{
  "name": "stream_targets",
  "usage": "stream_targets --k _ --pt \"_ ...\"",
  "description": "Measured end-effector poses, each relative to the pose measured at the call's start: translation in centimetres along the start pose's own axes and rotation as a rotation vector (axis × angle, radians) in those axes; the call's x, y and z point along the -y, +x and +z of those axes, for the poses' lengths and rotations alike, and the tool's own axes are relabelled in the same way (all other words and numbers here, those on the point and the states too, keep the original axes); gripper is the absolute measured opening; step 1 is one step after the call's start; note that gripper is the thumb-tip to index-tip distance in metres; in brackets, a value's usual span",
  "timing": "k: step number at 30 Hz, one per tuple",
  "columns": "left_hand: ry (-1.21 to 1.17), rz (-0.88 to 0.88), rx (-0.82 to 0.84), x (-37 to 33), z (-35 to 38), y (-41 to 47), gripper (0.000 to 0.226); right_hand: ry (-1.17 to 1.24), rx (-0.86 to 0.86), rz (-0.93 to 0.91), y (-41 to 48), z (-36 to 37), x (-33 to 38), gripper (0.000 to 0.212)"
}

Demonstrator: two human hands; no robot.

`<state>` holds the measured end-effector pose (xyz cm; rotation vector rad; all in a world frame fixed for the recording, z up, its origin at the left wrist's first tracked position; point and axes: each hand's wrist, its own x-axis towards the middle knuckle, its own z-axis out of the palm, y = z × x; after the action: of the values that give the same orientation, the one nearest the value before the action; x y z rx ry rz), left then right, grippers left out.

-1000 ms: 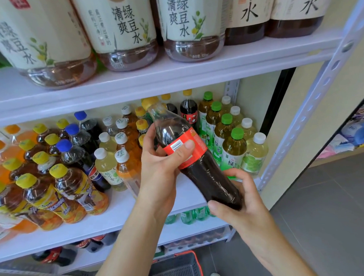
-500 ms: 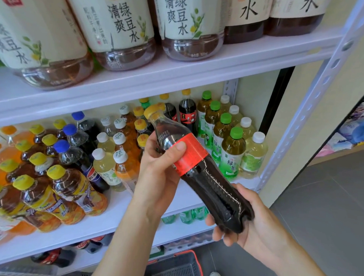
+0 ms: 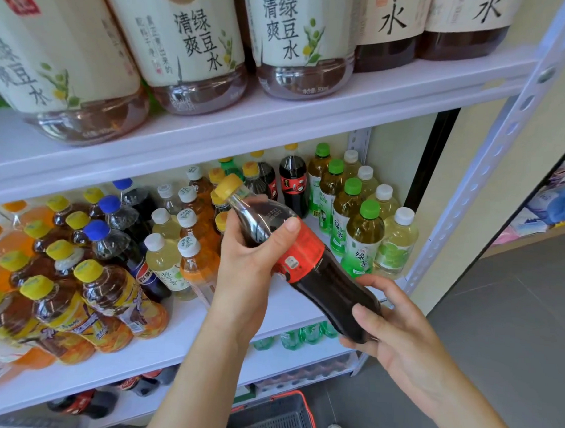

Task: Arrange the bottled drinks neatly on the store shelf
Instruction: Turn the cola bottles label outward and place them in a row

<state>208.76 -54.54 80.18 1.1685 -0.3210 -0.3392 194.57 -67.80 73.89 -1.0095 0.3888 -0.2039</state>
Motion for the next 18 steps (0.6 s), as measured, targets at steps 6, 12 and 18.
stream_targets --k 6,12,18 --pt "-0.157 -0.133 0.146 -1.0 -1.0 0.0 0.070 0.069 0.079 0.184 -0.1 0.2 0.4 0.059" --pt "-0.230 -0.139 0.275 -1.1 -1.2 0.0 0.100 0.139 0.193 0.344 0.4 -0.1 0.2 0.060" --pt "-0.199 -0.058 0.174 -0.7 -0.6 -0.2 0.094 0.164 0.220 0.389 0.8 -0.4 0.1 0.062"
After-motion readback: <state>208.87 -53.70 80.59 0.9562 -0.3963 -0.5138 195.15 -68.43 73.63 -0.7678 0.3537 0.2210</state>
